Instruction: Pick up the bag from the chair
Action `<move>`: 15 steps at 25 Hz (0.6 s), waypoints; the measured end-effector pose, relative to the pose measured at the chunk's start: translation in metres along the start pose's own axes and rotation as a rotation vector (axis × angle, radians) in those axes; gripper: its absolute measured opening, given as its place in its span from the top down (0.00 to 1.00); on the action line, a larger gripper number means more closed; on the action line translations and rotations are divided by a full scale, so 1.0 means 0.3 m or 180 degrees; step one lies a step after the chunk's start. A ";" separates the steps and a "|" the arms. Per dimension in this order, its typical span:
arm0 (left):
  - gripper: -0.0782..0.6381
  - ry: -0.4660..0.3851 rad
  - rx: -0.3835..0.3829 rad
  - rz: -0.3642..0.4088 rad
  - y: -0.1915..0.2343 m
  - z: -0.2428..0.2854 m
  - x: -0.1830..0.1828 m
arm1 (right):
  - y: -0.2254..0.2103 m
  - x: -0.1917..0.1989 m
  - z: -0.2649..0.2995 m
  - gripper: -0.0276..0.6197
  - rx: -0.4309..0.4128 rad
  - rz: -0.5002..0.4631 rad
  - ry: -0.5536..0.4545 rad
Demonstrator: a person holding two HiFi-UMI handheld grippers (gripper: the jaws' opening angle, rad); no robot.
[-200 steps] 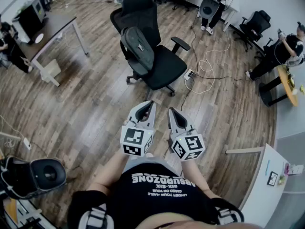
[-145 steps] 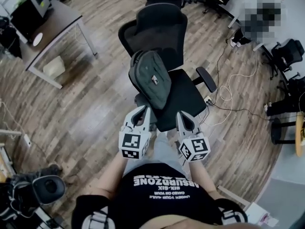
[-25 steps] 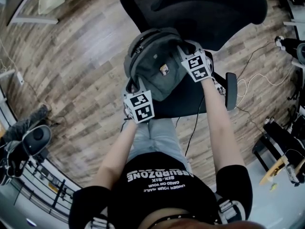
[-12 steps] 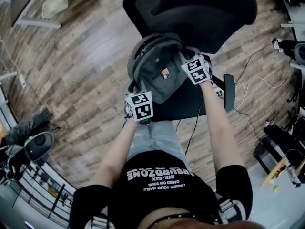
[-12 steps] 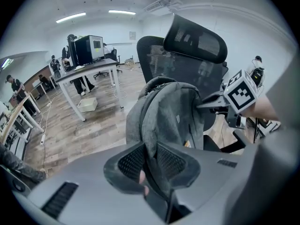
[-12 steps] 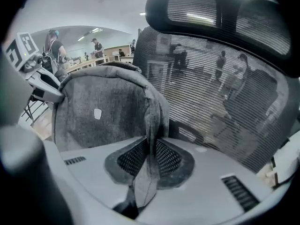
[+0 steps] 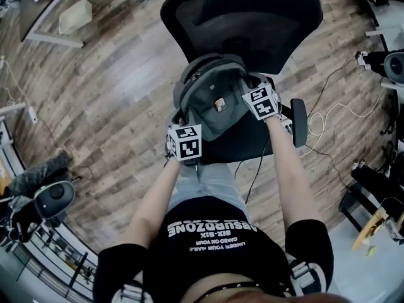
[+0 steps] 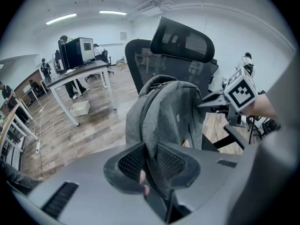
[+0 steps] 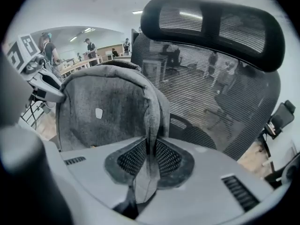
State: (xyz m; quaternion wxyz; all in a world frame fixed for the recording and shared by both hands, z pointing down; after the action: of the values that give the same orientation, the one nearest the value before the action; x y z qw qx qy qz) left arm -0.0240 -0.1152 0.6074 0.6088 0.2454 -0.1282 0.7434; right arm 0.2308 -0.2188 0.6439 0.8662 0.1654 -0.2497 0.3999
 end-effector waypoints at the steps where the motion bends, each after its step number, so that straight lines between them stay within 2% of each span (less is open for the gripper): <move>1: 0.77 0.0001 0.0003 0.0017 -0.007 -0.004 0.003 | 0.001 0.006 -0.013 0.86 0.0016 0.0019 -0.0001; 6: 0.77 0.0002 0.0014 0.0099 -0.044 -0.041 0.020 | 0.016 0.045 -0.081 0.86 0.0106 0.0131 0.0002; 15: 0.77 -0.0023 0.0186 0.0244 -0.071 -0.136 0.058 | 0.055 0.084 -0.218 0.86 0.0194 0.0259 -0.0077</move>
State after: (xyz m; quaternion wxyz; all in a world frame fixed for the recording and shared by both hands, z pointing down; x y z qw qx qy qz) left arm -0.0142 -0.0758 0.5797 0.5720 0.2606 -0.1180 0.7688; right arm 0.2515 -0.1614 0.6060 0.8408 0.1862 -0.2543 0.4402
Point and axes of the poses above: the fingertips, and each gripper's own axes: z forward along the fingers, y to its left, x out of its underside, the point moved 8 cm from there along -z, backward along the fingers, and after that the axes turned 2 degrees about x, right-handed, at the moved point
